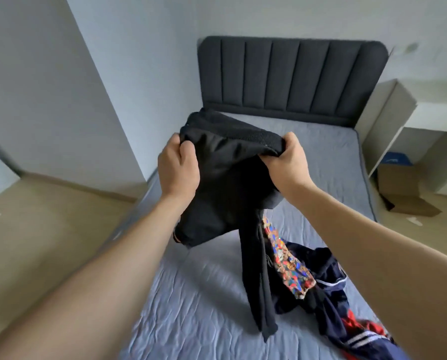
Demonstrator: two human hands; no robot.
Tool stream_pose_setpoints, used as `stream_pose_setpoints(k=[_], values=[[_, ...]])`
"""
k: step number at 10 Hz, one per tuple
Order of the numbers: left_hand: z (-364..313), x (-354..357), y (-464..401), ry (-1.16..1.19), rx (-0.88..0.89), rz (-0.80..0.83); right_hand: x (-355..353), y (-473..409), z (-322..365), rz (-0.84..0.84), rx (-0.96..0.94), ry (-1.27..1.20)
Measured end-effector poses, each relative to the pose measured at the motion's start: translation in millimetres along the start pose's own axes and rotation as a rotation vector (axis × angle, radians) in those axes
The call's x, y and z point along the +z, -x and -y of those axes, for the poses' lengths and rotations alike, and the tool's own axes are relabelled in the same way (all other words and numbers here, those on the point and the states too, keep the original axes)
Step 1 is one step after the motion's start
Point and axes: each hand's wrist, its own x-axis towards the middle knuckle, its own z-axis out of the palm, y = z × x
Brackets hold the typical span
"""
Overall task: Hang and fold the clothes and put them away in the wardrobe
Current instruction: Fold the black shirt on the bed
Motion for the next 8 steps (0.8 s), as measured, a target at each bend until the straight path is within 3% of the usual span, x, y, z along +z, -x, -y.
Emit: stream_pose_setpoints(k=[1,2,3,4,5,6,7,8], values=[[26,-28,10,-0.149,0.187,0.018,1,4,3,-0.027,-0.410,0.314],[112,-53,68,-0.360,0.267,0.237,16,33,-59,0.110,-0.732,0.634],[209,-71,155,-0.714,-0.071,0.705,50,102,-148,0.550,-0.701,0.894],[295,-76,242,-1.137,-0.431,1.410,80,184,-226,1.211,-0.184,1.033],[344,-66,284,-1.249,-0.510,1.841,101,236,-292,1.432,0.309,1.031],[373,-38,268,-1.127,-0.549,1.677,126,237,-330,1.312,0.437,0.962],[393,2,234,-0.954,-0.463,1.544,149,220,-366,1.164,0.462,0.946],[421,51,205,-0.883,-0.460,1.483,184,196,-401,0.915,0.710,0.738]])
